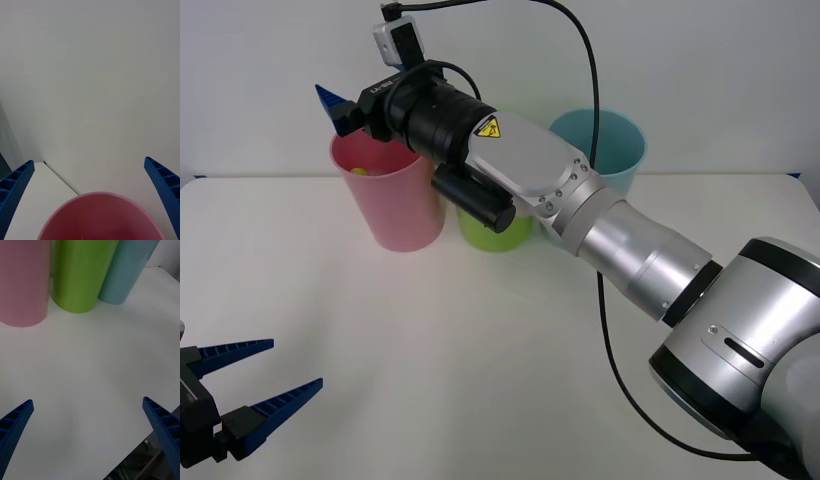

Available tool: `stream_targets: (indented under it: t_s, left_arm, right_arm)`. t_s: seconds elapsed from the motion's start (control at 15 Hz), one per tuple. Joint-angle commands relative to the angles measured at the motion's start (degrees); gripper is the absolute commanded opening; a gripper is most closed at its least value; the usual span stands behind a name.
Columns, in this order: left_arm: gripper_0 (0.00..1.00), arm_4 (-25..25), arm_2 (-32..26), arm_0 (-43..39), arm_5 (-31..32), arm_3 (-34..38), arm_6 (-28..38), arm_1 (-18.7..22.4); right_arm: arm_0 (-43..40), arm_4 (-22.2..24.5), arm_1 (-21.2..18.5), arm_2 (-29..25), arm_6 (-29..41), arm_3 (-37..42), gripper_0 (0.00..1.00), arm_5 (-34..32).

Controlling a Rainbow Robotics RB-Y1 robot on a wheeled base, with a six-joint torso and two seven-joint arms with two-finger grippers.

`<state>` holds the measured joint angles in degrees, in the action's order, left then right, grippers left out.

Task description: Put cans in the blue bin and PET bottles in the pink bin and trash in the green bin.

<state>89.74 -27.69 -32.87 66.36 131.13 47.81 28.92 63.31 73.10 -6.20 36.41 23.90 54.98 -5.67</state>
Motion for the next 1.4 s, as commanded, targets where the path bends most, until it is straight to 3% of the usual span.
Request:
stream_targets:
  t_s: [0.07,0.47,0.6,0.73,0.87,1.07,1.4]
  left_arm:
    - [1.00,0.0,0.0,0.0,0.0,0.0,0.0,0.0]
    - [1.00,0.0,0.0,0.0,0.0,0.0,0.0,0.0]
    - [1.00,0.0,0.0,0.0,0.0,0.0,0.0,0.0]
    - [1.00,0.0,0.0,0.0,0.0,0.0,0.0,0.0]
    - [1.00,0.0,0.0,0.0,0.0,0.0,0.0,0.0]
    - [1.00,0.0,0.0,0.0,0.0,0.0,0.0,0.0]
    - [1.00,0.0,0.0,0.0,0.0,0.0,0.0,0.0]
  right_arm:
    - [-4.3,-1.9,-5.8,0.0,0.7,9.6,1.00,-3.1]
    - [-21.6,-7.8,-27.5,-0.6,4.2,40.1,1.00,-8.3]
    - [-28.1,-7.8,-30.4,-5.6,3.7,45.3,1.00,-13.4]
    - [-35.3,-4.6,-29.6,-13.6,3.3,48.1,1.00,-21.7]
    - [-44.4,0.9,-26.5,-24.0,3.6,51.5,1.00,-32.7]
    - [-54.1,7.0,-22.4,-35.4,3.3,55.8,1.00,-45.7]
    - [-64.2,8.5,-22.1,-45.5,2.5,58.5,1.00,-58.1]
